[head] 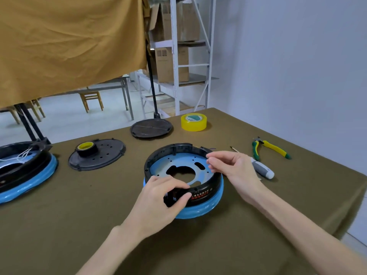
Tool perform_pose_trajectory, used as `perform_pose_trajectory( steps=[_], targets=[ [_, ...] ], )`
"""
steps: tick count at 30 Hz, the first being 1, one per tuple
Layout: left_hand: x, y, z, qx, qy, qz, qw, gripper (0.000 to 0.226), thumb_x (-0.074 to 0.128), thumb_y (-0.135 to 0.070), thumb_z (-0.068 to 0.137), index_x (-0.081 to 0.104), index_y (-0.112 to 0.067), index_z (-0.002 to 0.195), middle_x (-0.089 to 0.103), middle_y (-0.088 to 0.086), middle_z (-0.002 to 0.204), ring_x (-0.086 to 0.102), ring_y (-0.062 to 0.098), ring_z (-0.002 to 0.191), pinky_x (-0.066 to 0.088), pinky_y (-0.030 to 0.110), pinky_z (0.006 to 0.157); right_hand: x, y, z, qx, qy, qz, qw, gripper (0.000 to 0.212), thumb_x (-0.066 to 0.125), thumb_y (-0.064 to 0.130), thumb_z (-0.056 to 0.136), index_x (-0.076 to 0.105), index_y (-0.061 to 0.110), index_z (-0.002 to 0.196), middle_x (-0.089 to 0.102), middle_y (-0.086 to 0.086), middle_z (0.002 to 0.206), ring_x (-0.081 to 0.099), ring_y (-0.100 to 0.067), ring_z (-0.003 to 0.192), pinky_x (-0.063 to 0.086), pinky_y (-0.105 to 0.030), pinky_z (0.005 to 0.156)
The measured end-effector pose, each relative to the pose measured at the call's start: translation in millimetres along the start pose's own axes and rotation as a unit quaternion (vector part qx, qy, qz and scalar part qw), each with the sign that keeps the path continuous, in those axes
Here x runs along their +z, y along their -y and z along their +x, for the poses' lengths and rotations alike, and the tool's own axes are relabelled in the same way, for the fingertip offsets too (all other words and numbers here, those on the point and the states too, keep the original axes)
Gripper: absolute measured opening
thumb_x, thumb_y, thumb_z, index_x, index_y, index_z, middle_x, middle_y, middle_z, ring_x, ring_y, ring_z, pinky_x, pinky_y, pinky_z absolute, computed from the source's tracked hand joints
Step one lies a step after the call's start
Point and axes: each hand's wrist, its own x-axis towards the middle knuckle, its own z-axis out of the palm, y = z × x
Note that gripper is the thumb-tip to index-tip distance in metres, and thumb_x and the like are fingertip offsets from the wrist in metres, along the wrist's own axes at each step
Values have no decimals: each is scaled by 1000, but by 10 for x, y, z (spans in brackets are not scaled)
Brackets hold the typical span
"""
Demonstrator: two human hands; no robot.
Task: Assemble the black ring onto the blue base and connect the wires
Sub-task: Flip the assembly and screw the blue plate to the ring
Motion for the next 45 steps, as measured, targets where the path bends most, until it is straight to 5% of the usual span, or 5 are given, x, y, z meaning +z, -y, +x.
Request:
perform_pose_trajectory(
  steps=[4, 13, 30, 40, 45],
  targets=[
    [81, 15, -16, 16, -57, 2, 998, 22, 63, -45, 93, 76, -29, 102, 69, -26, 97, 56, -5, 97, 43, 20, 86, 109, -89, -48, -113, -45, -142, 982, 15, 75, 10, 93, 82, 22, 99, 78, 11, 91, 71, -10, 87, 55, -21, 80],
    [200, 97, -28, 61, -78, 37, 994, 19, 67, -36, 94, 74, -21, 104, 70, -16, 99, 57, -1, 93, 47, 33, 86, 73, -37, -157, -161, 191, -199, 948, 17, 72, 10, 95, 82, 19, 105, 72, 10, 96, 68, -19, 99, 53, -27, 88],
    [229, 96, -51, 89, -86, 64, 990, 28, 67, -32, 96, 67, -22, 122, 67, -12, 111, 59, 6, 102, 45, 32, 97, -29, -99, -159, -203, 186, -223, 935, 30, 79, 19, 87, 76, 33, 114, 64, 11, 113, 63, -21, 111, 50, -31, 95],
    [209, 112, -42, 149, -19, 114, 982, 39, 70, -40, 94, 65, -24, 130, 65, -10, 122, 57, 6, 109, 45, 27, 99, -93, -109, -370, 104, 75, -364, 922, 112, 65, 85, 68, 21, 32, 157, 25, 12, 155, 31, -11, 147, 34, -41, 121],
    [280, 79, -48, 98, -55, 63, 992, 31, 70, -44, 92, 70, -24, 115, 68, -14, 115, 50, 0, 109, 42, 27, 98, -42, 17, -305, 257, 103, -57, 959, 33, 84, 37, 84, 70, 42, 114, 77, 12, 112, 72, -3, 102, 58, -30, 85]
  ],
)
